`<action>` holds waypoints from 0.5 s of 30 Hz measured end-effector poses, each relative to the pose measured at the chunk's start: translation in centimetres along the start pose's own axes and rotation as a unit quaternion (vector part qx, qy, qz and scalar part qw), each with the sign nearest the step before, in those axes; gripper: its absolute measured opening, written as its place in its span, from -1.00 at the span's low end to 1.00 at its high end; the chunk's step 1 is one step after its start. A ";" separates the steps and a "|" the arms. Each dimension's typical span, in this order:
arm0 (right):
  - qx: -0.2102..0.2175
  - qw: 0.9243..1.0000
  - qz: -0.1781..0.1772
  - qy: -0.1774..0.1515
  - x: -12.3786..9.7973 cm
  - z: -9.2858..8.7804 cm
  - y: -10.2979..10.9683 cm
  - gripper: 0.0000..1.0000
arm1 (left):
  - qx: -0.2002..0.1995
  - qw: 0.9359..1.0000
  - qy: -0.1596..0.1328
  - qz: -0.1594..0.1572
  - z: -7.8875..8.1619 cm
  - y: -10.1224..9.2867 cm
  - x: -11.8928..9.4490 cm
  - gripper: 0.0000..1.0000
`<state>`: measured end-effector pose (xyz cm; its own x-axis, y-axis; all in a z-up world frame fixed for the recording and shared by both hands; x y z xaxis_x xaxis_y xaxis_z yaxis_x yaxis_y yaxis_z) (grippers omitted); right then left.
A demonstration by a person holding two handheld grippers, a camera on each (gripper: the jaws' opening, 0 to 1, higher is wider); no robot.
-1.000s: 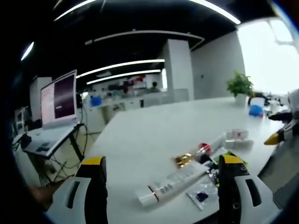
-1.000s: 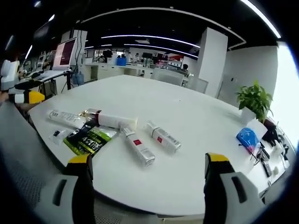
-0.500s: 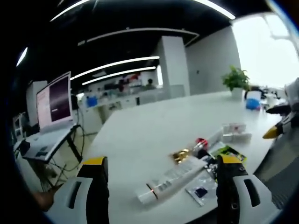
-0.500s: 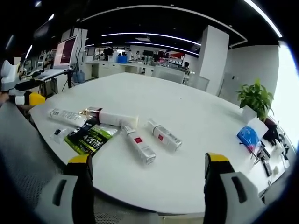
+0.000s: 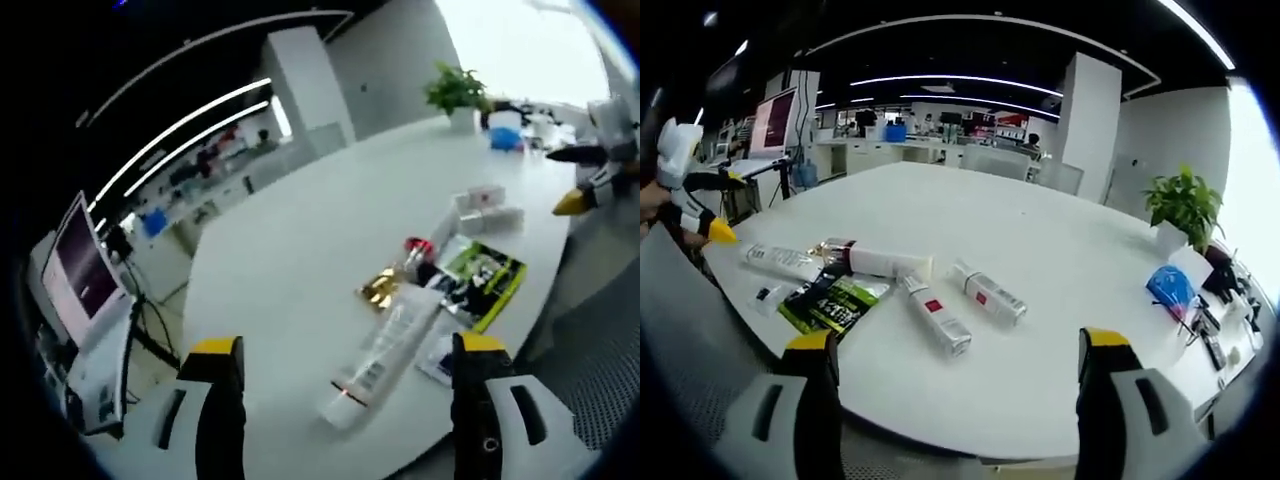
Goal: Arrange the skincare products in the storage area until every visible bottle or jar stands upright without overlapping.
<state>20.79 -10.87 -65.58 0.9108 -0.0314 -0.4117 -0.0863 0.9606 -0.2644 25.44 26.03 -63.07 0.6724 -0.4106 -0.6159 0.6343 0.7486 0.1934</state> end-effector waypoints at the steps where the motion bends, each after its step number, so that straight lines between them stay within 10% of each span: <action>1: -0.007 1.000 0.001 0.001 0.0 0.0 0.1 0.99 | 0.019 1.000 0.012 -0.014 0.2 0.0 0.3 0.56; 15: -0.040 0.998 0.037 0.021 0.1 0.2 0.1 0.99 | 0.050 0.995 0.063 -0.059 0.2 -1.7 2.6 0.45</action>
<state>20.94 -10.73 -65.42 0.8832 0.0264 -0.4683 -0.1869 0.9356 -0.2996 26.17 23.57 -64.88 0.5425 -0.4188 -0.7282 0.7441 0.6419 0.1852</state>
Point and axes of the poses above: the point that each gripper's makers call its tool centre point, and the gripper's own axes: x roughly forward along the fingers, y roughly to its left, z roughly out of its top, the point moved 8 cm from there along -x, roughly backward along the fingers, and after that the axes turned 10 degrees about -z, right-handed, at the moved point
